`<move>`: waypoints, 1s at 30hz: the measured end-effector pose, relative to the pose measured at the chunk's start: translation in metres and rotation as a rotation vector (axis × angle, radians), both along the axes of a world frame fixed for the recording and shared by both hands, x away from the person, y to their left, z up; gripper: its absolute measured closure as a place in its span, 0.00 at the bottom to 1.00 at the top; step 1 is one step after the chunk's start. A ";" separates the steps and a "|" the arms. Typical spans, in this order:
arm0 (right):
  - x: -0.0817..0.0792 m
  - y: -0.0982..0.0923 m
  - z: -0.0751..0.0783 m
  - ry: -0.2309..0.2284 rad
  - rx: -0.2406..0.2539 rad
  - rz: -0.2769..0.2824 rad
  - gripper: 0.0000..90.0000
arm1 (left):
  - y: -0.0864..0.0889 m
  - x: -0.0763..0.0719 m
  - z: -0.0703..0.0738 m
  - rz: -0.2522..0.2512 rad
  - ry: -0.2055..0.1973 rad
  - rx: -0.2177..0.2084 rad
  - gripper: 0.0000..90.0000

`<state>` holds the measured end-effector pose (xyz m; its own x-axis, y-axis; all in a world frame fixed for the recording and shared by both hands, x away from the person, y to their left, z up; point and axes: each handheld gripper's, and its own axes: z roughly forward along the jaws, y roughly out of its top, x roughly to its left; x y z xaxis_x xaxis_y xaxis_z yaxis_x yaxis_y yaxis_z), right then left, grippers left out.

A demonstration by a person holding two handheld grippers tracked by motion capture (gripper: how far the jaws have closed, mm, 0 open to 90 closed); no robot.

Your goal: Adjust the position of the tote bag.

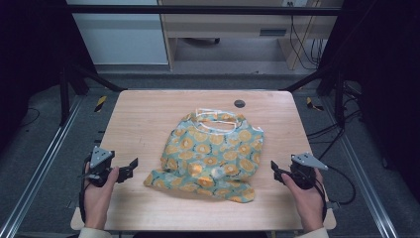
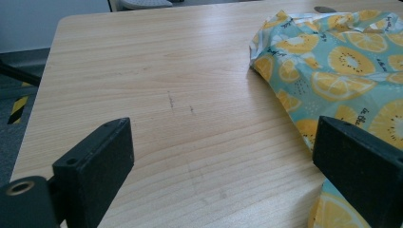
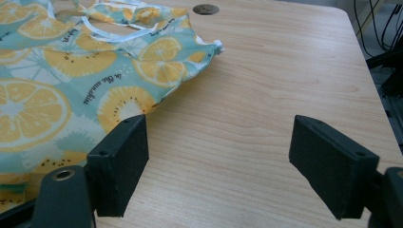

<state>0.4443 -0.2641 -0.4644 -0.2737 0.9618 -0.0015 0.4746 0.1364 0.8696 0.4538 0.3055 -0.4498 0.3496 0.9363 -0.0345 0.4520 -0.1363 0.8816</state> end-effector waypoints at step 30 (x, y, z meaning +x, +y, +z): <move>0.083 0.014 0.016 0.186 0.000 0.088 0.31 | -0.072 0.056 0.029 -0.237 0.111 0.258 0.07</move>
